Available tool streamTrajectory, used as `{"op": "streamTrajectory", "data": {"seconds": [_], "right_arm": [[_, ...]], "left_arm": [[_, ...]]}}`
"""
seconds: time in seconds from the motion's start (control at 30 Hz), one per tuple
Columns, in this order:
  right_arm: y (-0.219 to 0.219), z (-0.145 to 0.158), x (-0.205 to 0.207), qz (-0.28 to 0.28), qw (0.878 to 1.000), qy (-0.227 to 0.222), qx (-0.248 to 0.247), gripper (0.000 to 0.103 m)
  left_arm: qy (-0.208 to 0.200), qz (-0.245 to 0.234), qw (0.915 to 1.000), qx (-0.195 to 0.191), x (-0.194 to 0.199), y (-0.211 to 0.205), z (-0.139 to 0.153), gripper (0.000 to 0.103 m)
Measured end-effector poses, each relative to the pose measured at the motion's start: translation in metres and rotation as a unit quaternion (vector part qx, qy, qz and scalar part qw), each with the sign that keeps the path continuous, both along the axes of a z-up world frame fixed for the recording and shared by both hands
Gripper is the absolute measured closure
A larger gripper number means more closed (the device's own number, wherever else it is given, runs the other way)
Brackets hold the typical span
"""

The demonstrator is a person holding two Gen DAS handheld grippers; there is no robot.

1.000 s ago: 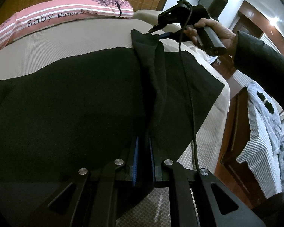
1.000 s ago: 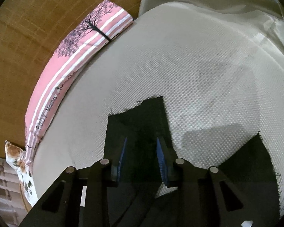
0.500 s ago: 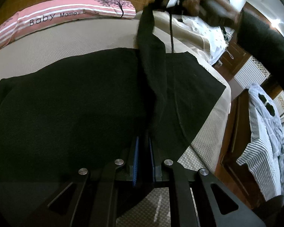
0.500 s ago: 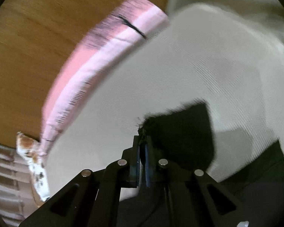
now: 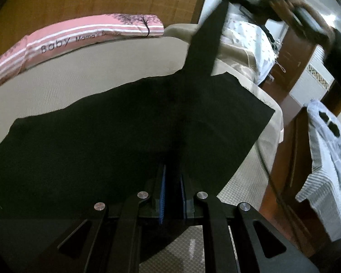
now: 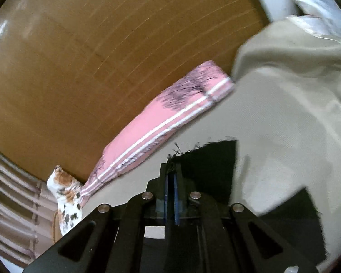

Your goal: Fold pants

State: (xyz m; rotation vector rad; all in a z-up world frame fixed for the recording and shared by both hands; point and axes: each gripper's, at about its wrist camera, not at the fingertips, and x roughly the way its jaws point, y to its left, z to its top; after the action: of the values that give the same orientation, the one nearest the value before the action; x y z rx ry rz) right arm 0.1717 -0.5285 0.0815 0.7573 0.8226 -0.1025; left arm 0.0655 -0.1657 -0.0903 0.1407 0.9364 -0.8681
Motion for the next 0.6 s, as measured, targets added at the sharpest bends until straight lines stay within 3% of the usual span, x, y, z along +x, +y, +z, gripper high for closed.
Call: {"op": "streamTrajectory", "data": {"seconds": [0.1, 0.3, 0.43, 0.6], "right_arm": [[-0.031, -0.019, -0.049, -0.049, 0.998, 0.031, -0.007, 0.099], [-0.076, -0.102, -0.143, -0.132, 0.984, 0.122, 0.020, 0.099], [-0.080, -0.138, -0.164, -0.151, 0.977, 0.148, 0.021, 0.099], [-0.074, -0.139, -0.178, -0.156, 0.978, 0.136, 0.011, 0.099]], "left_arm": [[-0.008, -0.011, 0.9999, 0.011, -0.003, -0.003, -0.003, 0.092], [-0.028, -0.037, 0.9977, 0.050, -0.012, -0.010, -0.017, 0.091], [-0.034, -0.045, 0.9967, 0.058, -0.015, -0.012, -0.017, 0.091], [-0.034, -0.059, 0.9962, 0.054, -0.016, -0.009, -0.013, 0.091]]}}
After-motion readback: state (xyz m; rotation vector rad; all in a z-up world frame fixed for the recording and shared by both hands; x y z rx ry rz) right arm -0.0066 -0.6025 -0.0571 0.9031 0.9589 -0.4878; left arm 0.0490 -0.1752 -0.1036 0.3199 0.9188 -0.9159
